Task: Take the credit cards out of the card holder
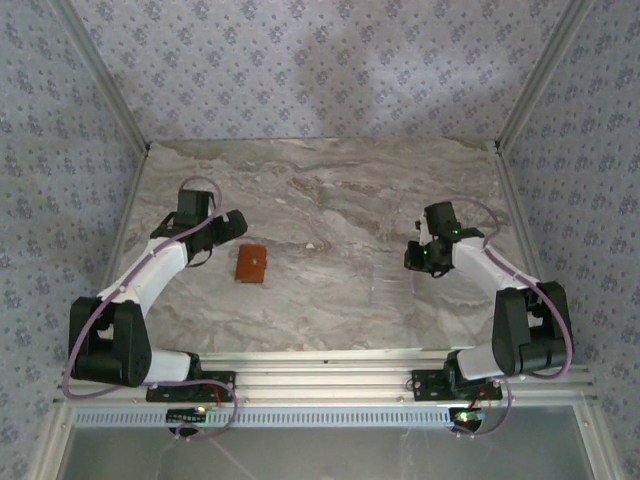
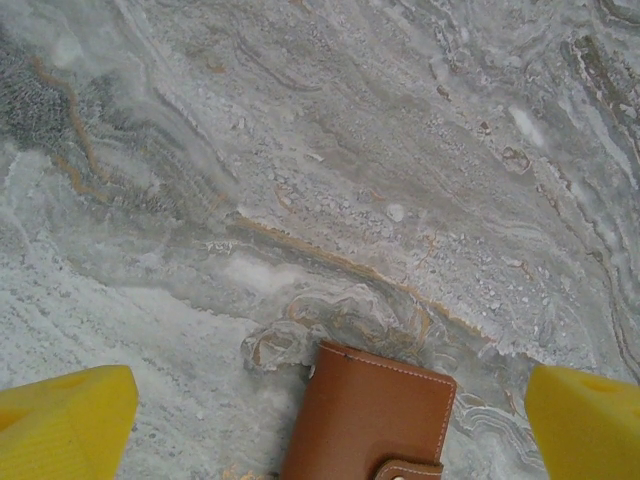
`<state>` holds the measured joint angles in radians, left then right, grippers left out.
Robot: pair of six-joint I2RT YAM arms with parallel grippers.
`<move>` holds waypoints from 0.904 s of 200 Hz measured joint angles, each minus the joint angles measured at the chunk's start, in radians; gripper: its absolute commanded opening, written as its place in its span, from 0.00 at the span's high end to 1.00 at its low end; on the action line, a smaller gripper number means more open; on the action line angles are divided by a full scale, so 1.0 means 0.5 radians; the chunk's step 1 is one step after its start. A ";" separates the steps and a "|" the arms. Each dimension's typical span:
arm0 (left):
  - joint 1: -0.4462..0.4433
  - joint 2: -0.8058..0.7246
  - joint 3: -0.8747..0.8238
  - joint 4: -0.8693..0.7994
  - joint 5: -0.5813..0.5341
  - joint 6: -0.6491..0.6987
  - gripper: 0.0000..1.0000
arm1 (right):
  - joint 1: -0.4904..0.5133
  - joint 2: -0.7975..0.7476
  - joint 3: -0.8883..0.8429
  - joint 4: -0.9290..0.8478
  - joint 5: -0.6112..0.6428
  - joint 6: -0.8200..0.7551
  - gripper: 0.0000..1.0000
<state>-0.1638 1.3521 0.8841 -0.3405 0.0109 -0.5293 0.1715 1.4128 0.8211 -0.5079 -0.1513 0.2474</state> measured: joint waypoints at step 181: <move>-0.063 0.342 0.093 -0.220 0.204 0.002 0.07 | 0.572 0.842 1.296 -0.253 0.368 0.369 1.00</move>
<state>-0.1951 1.5230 0.9306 -0.4503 0.1127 -0.5282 0.4576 1.8339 1.4693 -0.6346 0.0326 0.4316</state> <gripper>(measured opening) 0.919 0.055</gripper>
